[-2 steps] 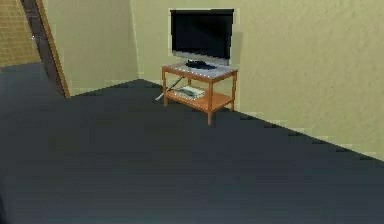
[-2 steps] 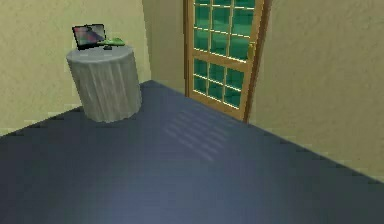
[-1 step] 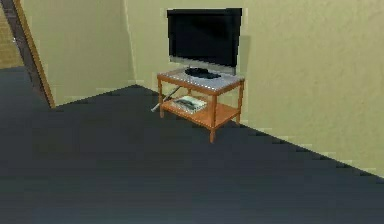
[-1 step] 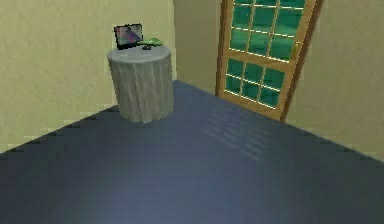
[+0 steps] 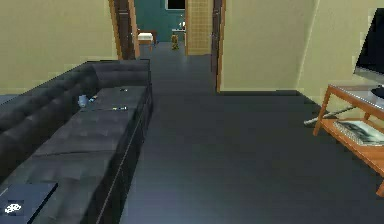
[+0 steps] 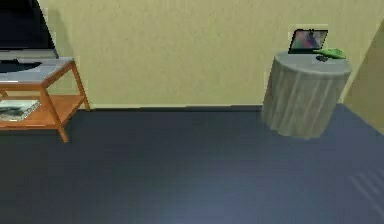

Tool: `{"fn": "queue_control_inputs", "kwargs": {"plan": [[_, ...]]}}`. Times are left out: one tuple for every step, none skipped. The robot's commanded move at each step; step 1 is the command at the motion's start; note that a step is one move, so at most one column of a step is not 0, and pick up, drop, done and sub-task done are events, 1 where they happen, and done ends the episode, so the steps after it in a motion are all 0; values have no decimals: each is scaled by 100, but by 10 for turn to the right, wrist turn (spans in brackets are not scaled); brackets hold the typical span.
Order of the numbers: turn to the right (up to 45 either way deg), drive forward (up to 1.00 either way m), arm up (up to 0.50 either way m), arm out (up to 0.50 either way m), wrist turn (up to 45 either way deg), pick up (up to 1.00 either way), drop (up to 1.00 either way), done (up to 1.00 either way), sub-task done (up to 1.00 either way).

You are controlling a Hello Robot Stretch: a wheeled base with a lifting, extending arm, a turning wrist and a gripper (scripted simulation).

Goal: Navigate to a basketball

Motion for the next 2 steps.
{"fn": "queue_control_inputs", "kwargs": {"plan": [[0,100,0,0,0,0,0,0,0],[0,100,0,0,0,0,0,0,0]]}}
